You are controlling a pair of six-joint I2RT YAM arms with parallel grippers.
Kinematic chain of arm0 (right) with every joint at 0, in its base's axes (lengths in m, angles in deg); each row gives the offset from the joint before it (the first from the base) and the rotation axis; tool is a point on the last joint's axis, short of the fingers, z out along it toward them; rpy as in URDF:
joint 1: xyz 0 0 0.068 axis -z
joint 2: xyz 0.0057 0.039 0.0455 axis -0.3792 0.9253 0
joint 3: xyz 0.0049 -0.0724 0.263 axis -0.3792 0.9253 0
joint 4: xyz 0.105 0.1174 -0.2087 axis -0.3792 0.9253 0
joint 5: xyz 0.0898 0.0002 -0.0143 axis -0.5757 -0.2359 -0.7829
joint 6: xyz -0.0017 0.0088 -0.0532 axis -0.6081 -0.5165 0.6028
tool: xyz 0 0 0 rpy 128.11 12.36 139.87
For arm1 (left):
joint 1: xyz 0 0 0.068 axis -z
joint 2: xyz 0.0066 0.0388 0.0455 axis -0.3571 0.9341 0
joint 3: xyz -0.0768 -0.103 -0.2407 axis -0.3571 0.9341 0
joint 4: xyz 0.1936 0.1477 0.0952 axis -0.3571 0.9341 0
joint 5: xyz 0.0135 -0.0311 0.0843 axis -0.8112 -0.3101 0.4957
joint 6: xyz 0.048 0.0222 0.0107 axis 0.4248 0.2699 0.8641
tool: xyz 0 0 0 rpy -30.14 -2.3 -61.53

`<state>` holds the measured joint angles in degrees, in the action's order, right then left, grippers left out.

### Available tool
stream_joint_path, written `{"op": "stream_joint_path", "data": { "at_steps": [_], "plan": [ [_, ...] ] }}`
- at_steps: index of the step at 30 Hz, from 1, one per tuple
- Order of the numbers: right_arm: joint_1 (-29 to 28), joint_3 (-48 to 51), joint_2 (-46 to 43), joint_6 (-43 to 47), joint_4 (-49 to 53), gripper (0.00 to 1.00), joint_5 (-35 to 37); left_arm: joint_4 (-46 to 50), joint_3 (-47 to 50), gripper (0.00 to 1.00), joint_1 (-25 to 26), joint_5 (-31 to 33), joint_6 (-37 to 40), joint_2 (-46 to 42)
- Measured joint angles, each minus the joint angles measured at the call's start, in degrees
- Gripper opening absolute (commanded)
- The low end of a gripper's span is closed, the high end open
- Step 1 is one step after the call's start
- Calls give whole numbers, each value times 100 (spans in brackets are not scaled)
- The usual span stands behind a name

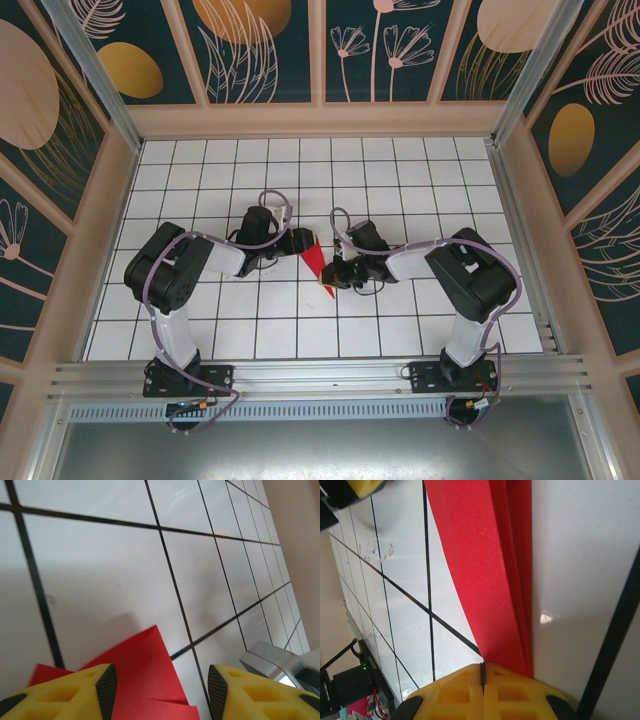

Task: Fold a paper plane with a square sheet of paper (pick it up from the middle)
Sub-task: Fold the wing for the fifth time at the center of the table.

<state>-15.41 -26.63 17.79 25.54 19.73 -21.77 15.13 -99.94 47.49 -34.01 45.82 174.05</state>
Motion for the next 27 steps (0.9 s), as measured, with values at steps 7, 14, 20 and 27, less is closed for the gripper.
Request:
{"op": "stream_joint_path", "data": {
  "at_steps": [7, 14, 20, 27],
  "plan": [
    [37, 9, 0, 2, 11, 0, -55, -173, -15, 55, -284, -4, 136, 83],
    [63, 9, 0, -2, 31, 0, -109, -101, -122, 57, -409, 39, 284, 114],
    [63, -26, 0, 0, 105, 0, -107, 385, -216, 55, -459, 190, 348, -142],
    [68, -79, 13, -2, 208, 0, -109, 339, 122, 32, -415, -22, 17, -1161]
  ]
}}
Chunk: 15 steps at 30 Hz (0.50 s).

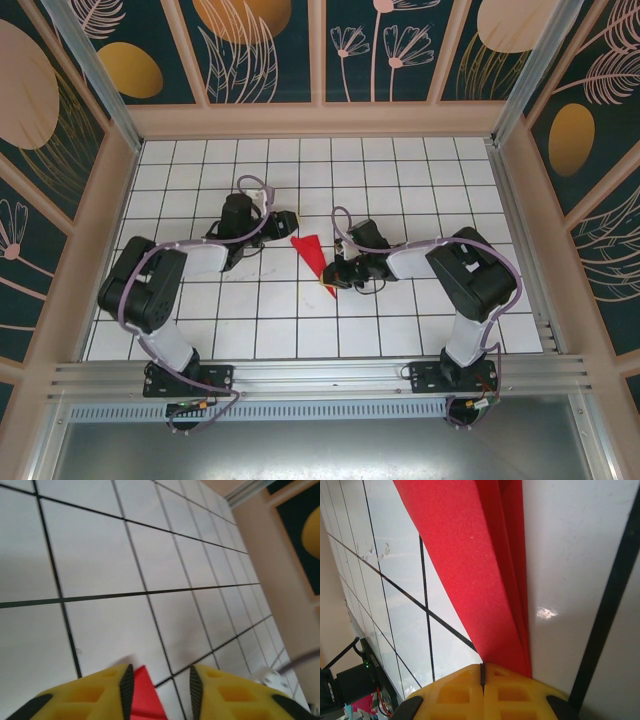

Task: Fold a paper plane with a square sheet of paper (pick it up from the middle)
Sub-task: Fold the wing for the fifth time at the center of the table.

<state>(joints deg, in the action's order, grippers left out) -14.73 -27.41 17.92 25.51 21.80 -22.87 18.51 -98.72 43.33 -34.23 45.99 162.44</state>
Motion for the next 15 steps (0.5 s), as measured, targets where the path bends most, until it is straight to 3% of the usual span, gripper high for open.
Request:
{"op": "stream_joint_path", "data": {
  "at_steps": [8, 15],
  "plan": [
    [13, -11, 13, 2, 20, 0, -28, -297, 278, 25, 686, -186, -332, 87],
    [17, -13, 20, 0, 17, 0, -44, -614, 352, 27, 758, -212, -542, 839]
  ]
}}
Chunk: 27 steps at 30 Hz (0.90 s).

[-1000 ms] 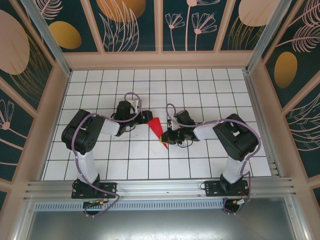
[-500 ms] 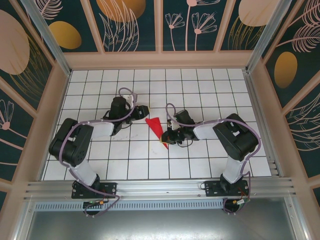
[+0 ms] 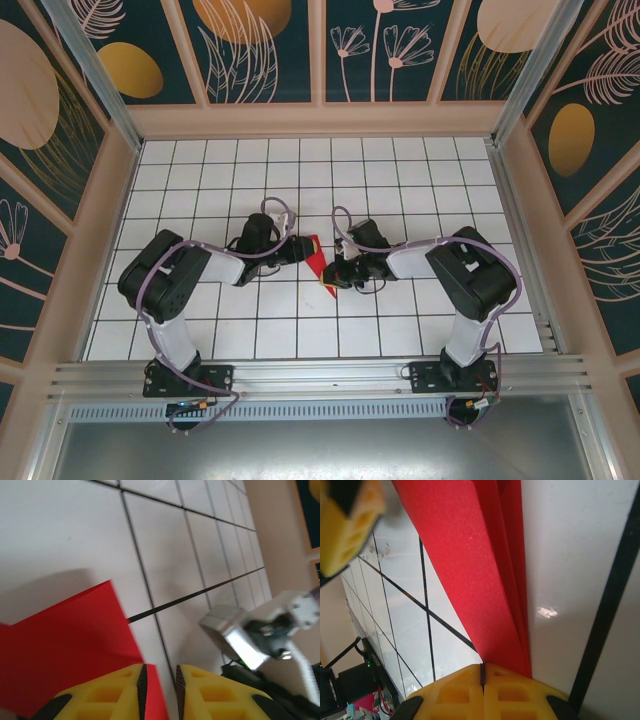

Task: Fold a paper plane with a square sheet of paper (pick it up from the middle)
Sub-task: Fold the wing for the fifth time at the center of the table.

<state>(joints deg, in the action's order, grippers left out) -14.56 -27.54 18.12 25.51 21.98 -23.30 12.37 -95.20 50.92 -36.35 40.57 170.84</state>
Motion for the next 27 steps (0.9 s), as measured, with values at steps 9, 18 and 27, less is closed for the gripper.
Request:
{"op": "stream_joint_path", "data": {
  "at_steps": [9, 18, 27],
  "plan": [
    [0, 15, 2, 0, -22, 0, 0, -101, 26, 29, -11, 227, 26, 225],
    [4, 33, 0, 0, -52, 0, -4, -166, -66, 31, -452, 232, 142, 319],
    [7, 33, 0, 0, -52, 0, -4, -162, -221, 32, -623, 118, 295, 439]
  ]
}}
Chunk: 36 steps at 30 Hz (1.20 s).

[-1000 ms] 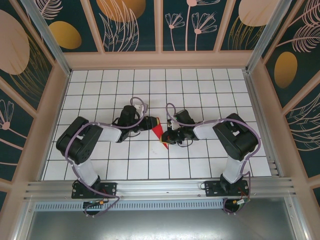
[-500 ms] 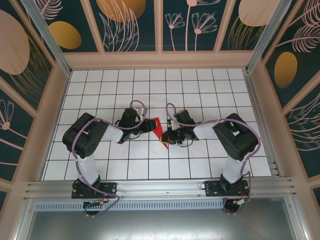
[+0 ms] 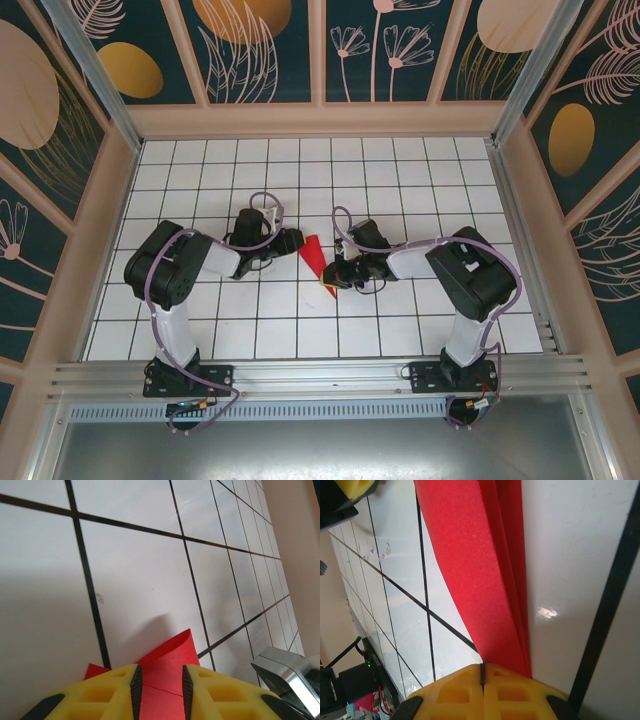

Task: Fold a paper plane with a square sheet of paper (pick it up from the middle)
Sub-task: Fold the wing for the fifth time at the center of the table.

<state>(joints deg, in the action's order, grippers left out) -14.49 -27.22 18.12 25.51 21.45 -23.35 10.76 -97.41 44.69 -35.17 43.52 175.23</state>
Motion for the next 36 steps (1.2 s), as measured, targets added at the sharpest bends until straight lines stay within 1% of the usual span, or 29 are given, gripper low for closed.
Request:
{"op": "stream_joint_path", "data": {
  "at_steps": [5, 8, 12, 15, 18, 21, 26, 36],
  "plan": [
    [0, 0, 0, 0, 0, 0, -2, 114, -50, 34, -144, 31, 140, -17],
    [0, -2, -2, -2, 0, 0, -2, 356, -63, 35, -184, 153, 205, -151],
    [0, -2, -11, -2, 2, 0, 2, 866, -63, 36, -236, 297, 203, -553],
    [0, -2, -11, -2, 2, 0, 4, 1102, -61, 36, -245, 350, 144, -1084],
    [0, -2, -11, -2, 2, 0, 4, 1132, -61, 36, -173, 341, 4, -1576],
    [0, -2, -11, -2, 2, 0, 4, 1204, -101, 35, 101, 337, -70, -1766],
    [4, 0, -37, -2, 31, 0, 15, 1438, -262, 34, 560, 297, -151, -1473],
    [31, -7, -66, -2, 118, 0, 24, 1434, -431, 34, 586, 221, -273, -376]
  ]
}}
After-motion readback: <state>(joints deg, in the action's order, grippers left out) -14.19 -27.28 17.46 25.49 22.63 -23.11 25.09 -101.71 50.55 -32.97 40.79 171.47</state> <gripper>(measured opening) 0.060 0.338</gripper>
